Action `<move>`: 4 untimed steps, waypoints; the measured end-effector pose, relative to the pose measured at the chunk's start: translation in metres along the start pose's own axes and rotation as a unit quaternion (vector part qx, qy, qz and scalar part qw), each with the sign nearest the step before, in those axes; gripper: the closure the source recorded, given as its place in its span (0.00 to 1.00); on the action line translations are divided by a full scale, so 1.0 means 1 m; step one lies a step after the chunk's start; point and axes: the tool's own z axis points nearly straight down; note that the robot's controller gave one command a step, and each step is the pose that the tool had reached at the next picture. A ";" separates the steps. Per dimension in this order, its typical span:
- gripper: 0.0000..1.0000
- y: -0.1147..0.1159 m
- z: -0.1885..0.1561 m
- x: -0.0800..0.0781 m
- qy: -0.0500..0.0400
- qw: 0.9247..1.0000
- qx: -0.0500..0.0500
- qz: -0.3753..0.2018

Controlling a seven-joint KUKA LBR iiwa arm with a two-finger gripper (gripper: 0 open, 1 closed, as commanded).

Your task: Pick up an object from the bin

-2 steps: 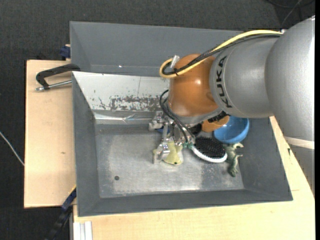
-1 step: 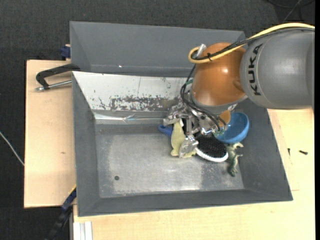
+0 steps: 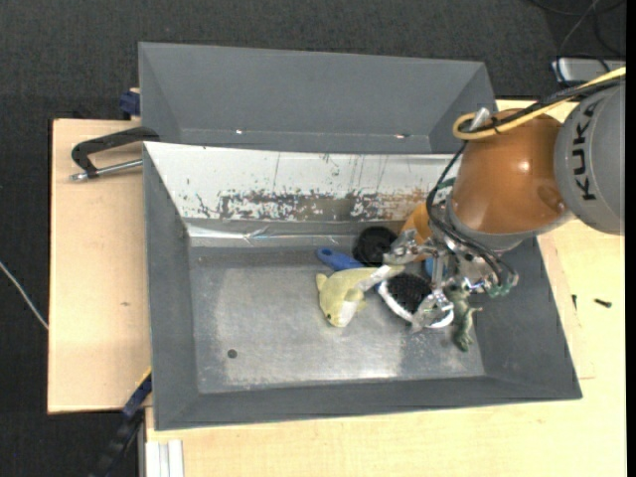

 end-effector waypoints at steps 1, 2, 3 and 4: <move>0.00 0.015 0.021 -0.017 -0.001 0.991 -0.002 0.134; 0.00 0.021 0.023 -0.020 0.000 0.976 -0.006 0.219; 1.00 0.017 0.024 -0.021 -0.007 0.975 -0.003 0.223; 1.00 0.017 -0.035 -0.024 -0.005 0.975 -0.001 0.222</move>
Offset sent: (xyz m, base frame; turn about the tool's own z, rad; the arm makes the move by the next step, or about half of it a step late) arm 0.0160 0.0258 -0.0429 0.3426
